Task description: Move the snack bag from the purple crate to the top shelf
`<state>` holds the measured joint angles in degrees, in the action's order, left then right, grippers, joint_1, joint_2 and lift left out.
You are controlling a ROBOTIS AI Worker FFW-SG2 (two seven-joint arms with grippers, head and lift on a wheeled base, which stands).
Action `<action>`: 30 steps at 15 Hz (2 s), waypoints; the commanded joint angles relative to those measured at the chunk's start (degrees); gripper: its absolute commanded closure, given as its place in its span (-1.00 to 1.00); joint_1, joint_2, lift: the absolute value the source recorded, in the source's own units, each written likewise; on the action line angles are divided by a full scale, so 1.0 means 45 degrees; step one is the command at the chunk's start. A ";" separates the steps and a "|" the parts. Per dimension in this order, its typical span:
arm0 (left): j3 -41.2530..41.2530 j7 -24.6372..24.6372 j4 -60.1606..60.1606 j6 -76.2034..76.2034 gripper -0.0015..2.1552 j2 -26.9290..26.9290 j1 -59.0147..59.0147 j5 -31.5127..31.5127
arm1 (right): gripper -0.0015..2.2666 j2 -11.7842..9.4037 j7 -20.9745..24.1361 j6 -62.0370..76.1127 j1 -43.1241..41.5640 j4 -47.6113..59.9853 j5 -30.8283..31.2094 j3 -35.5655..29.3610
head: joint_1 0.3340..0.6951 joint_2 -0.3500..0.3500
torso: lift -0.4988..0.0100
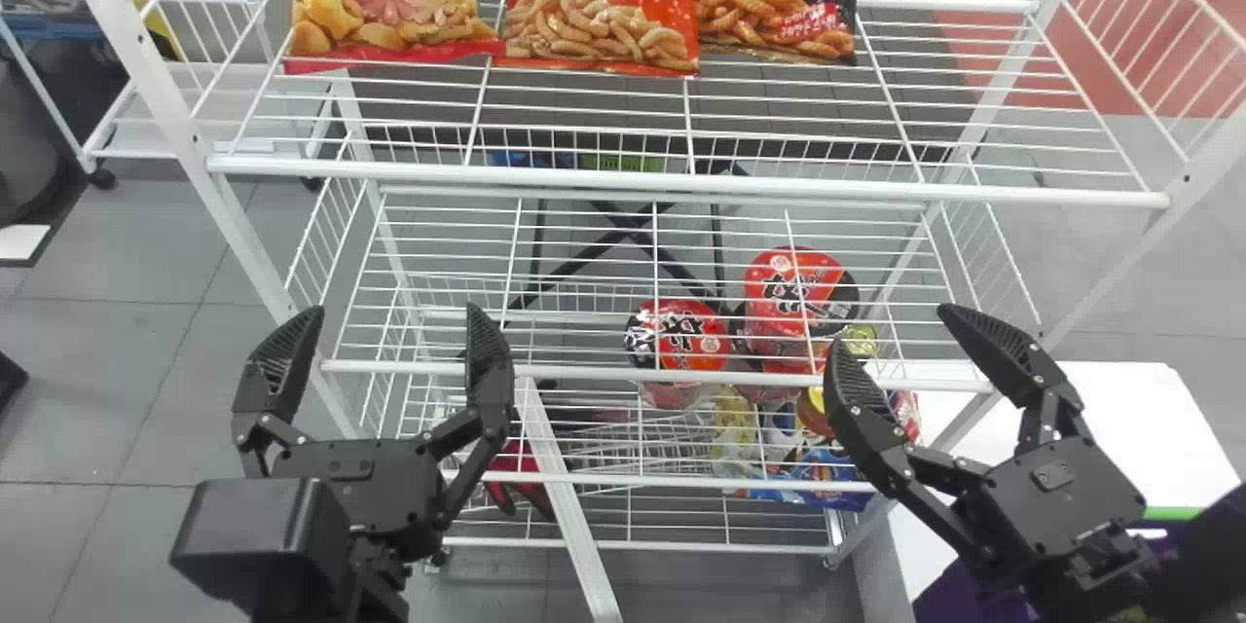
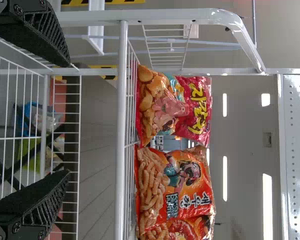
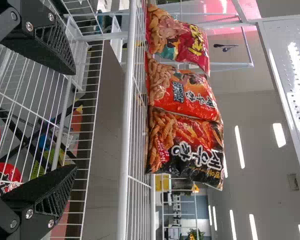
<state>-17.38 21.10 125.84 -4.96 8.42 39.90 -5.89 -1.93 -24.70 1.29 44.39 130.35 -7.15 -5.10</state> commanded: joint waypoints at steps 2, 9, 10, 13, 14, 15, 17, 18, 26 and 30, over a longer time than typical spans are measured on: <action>-0.0024 -0.0002 0.0003 0.0000 -0.97 -0.0015 0.0000 0.0000 | -0.85 -0.0001 0.0000 -0.0004 0.0000 -0.0002 0.0007 0.0000 | 1.00 -0.12 | 0.03; -0.0063 0.0017 0.0101 -0.0195 -0.97 -0.0015 0.0078 0.0000 | -0.85 -0.0079 0.0019 -0.0004 0.0039 -0.0002 -0.0032 0.0039 | 1.00 -0.13 | -0.07; -0.0063 -0.0022 0.0101 -0.0195 -0.97 -0.0015 0.0098 0.0000 | -0.85 -0.0099 0.0019 -0.0004 0.0058 -0.0002 -0.0032 0.0059 | 1.00 -0.13 | -0.09; -0.0103 -0.0061 0.0101 -0.0195 -0.97 0.0005 0.0098 0.0000 | -0.85 -0.0138 0.0078 0.0035 0.0058 0.0037 -0.0052 0.0059 | 1.00 -0.13 | -0.14; -0.0122 -0.0061 0.0101 -0.0195 -0.97 0.0005 0.0117 -0.0019 | -0.85 -0.0158 0.0078 0.0074 0.0058 0.0037 -0.0052 0.0020 | 1.00 -0.13 | -0.15; -0.0142 -0.0061 0.0101 -0.0195 -0.97 -0.0015 0.0117 -0.0098 | -0.85 -0.0177 0.0059 0.0074 0.0039 0.0037 -0.0071 0.0020 | 1.00 -0.13 | -0.17; -0.0142 -0.0061 0.0042 -0.0195 -0.97 -0.0015 0.0098 -0.0098 | -0.85 -0.0177 0.0039 -0.0043 0.0039 0.0037 -0.0032 0.0039 | 1.00 -0.14 | -0.20; -0.0142 -0.0061 0.0023 -0.0195 -0.97 0.0005 0.0078 -0.0117 | -0.85 -0.0177 0.0039 -0.0043 0.0039 0.0037 0.0007 0.0039 | 1.00 -0.15 | -0.22; -0.0181 -0.0061 0.0042 -0.0195 -0.97 -0.0034 0.0078 -0.0078 | -0.85 -0.0177 0.0039 -0.0200 -0.0040 0.0018 0.0007 0.0039 | 1.00 -0.14 | -0.34; -0.0181 -0.0061 -0.0016 -0.0156 -0.97 -0.0054 0.0059 -0.0078 | -0.85 -0.0177 0.0019 -0.0200 -0.0040 -0.0002 0.0007 0.0039 | 1.00 -0.15 | -0.40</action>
<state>-18.19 20.82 125.91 -5.71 8.18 40.17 -6.24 -2.72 -24.61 0.39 44.21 130.41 -7.14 -4.92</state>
